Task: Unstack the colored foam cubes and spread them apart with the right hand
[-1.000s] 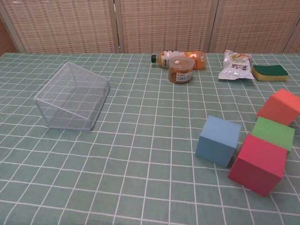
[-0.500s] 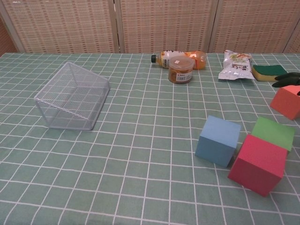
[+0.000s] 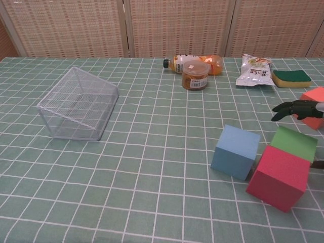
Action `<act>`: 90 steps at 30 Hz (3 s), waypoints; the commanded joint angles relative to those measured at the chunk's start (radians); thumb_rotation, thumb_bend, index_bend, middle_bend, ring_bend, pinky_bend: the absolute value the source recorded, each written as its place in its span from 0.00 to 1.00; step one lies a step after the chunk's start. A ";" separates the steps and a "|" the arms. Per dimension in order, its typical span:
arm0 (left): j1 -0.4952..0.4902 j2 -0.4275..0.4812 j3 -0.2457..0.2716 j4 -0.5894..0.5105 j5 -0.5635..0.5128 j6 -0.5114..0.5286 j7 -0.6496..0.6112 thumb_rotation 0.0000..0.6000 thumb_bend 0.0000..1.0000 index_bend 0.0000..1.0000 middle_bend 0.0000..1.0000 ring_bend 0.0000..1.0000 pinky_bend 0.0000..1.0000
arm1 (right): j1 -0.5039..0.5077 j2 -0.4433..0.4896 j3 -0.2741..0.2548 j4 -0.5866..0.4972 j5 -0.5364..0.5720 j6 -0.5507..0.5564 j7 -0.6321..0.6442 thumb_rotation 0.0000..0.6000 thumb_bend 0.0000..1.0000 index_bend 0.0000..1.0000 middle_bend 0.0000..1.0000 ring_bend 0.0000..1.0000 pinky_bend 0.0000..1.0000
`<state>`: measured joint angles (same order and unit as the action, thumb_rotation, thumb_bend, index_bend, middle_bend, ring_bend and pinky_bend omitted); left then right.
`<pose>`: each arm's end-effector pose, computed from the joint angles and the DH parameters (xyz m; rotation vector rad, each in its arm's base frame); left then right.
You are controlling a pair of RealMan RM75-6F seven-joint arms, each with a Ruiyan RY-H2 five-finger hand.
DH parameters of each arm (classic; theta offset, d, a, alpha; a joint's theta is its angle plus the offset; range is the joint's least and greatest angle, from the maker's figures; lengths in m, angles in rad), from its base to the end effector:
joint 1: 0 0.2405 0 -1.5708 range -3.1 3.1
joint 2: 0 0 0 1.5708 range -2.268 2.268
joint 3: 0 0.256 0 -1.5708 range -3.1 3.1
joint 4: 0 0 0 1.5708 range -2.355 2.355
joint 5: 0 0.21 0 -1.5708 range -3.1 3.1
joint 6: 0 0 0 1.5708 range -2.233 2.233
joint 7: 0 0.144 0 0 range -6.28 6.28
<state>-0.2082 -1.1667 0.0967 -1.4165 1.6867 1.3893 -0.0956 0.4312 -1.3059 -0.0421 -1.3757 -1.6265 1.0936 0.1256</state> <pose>-0.3196 0.1874 0.1209 -1.7619 -0.8787 -0.8556 -0.2827 -0.2579 0.0520 1.9425 -0.9811 0.8488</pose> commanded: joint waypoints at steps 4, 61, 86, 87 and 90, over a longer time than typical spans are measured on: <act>0.000 0.000 0.000 0.000 0.002 0.002 0.000 1.00 0.68 0.43 0.40 0.34 0.48 | 0.022 -0.036 -0.006 0.049 -0.019 -0.010 0.037 1.00 0.09 0.19 0.06 0.00 0.18; -0.005 0.000 0.010 -0.009 0.006 -0.014 0.013 1.00 0.68 0.43 0.41 0.34 0.48 | -0.118 0.045 -0.117 -0.086 -0.147 0.261 0.132 1.00 0.08 0.00 0.00 0.00 0.11; -0.005 0.003 0.011 -0.010 0.007 -0.012 0.012 1.00 0.68 0.43 0.41 0.35 0.48 | -0.014 -0.009 -0.164 -0.014 -0.247 0.142 0.228 1.00 0.07 0.03 0.00 0.03 0.33; -0.004 0.003 0.011 -0.010 0.007 -0.011 0.013 1.00 0.68 0.43 0.41 0.35 0.48 | -0.006 -0.008 -0.166 -0.015 -0.248 0.131 0.230 1.00 0.07 0.03 0.00 0.04 0.36; -0.004 0.003 0.010 -0.010 0.006 -0.012 0.014 1.00 0.68 0.43 0.41 0.35 0.48 | 0.015 -0.005 -0.174 -0.019 -0.251 0.102 0.251 1.00 0.07 0.03 0.00 0.07 0.40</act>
<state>-0.2125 -1.1636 0.1073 -1.4268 1.6927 1.3774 -0.0814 0.4359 -1.3122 -0.2117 -1.3927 -1.8753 1.2082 0.3659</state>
